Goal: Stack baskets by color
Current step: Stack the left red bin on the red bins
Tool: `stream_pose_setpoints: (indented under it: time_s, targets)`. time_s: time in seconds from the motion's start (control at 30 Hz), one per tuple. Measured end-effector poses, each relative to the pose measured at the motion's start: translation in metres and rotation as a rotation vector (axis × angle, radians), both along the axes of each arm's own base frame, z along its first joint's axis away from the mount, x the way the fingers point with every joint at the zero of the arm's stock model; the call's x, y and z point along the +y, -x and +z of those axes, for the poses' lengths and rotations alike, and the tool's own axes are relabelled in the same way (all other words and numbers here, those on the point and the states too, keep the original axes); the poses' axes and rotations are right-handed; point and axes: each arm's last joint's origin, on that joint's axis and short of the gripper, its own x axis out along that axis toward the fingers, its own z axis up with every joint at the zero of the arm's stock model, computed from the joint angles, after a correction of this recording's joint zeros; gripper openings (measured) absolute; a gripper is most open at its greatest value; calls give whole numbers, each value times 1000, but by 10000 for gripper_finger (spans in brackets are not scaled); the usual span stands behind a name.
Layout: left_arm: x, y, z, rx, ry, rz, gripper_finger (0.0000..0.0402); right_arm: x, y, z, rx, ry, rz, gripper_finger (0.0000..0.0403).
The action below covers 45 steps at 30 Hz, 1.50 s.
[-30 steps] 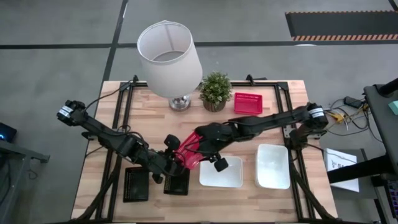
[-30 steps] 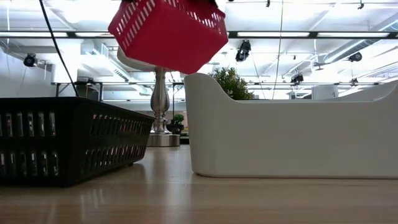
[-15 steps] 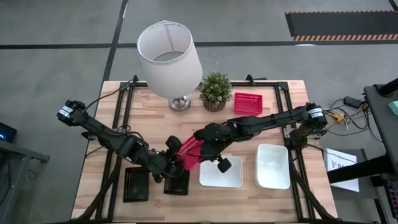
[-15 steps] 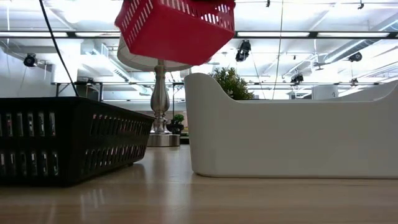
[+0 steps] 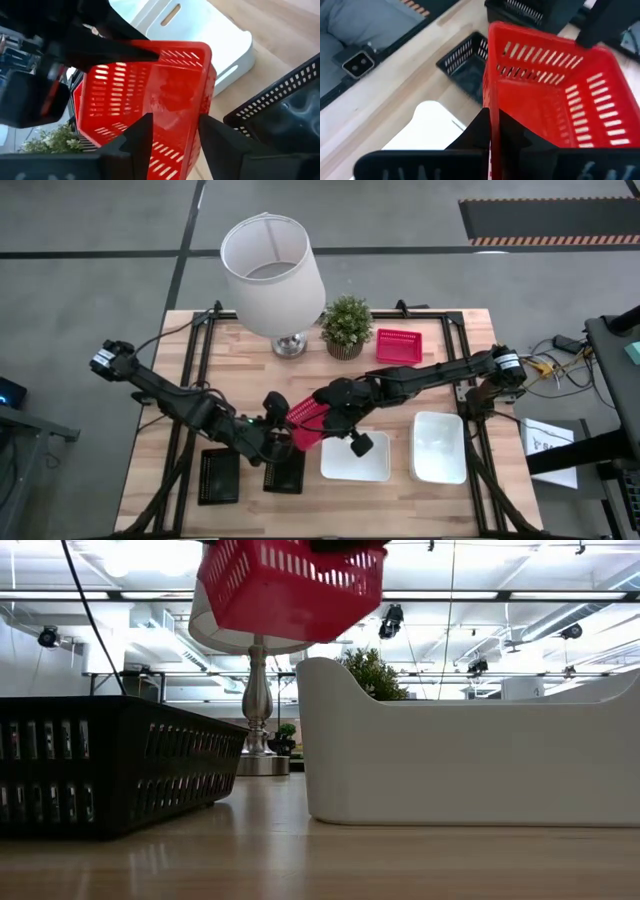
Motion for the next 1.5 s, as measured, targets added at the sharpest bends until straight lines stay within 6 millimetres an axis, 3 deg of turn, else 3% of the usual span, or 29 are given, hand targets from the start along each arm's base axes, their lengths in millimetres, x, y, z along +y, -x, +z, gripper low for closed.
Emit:
stream_pose_setpoints:
  time_s: [0.43, 0.63, 0.93, 1.2, 1.5]
  targets:
    - [3, 10, 13, -60, 109, 44, 143, -3, 27, 0, 153, 42, -142, 8]
    - [-2, 11, 9, -82, 160, 50, 143, -10, 57, -1, 114, 24, -244, 8]
    - [-4, 8, -12, -145, 194, 43, 144, -26, 112, -16, -68, 28, -443, 8]
    - [-5, 6, -14, -186, 192, 24, 144, -44, 158, -26, -154, 102, -720, 8]
    - [-2, 11, -24, -236, 204, 18, 144, -66, 189, -37, -169, 86, -856, 8]
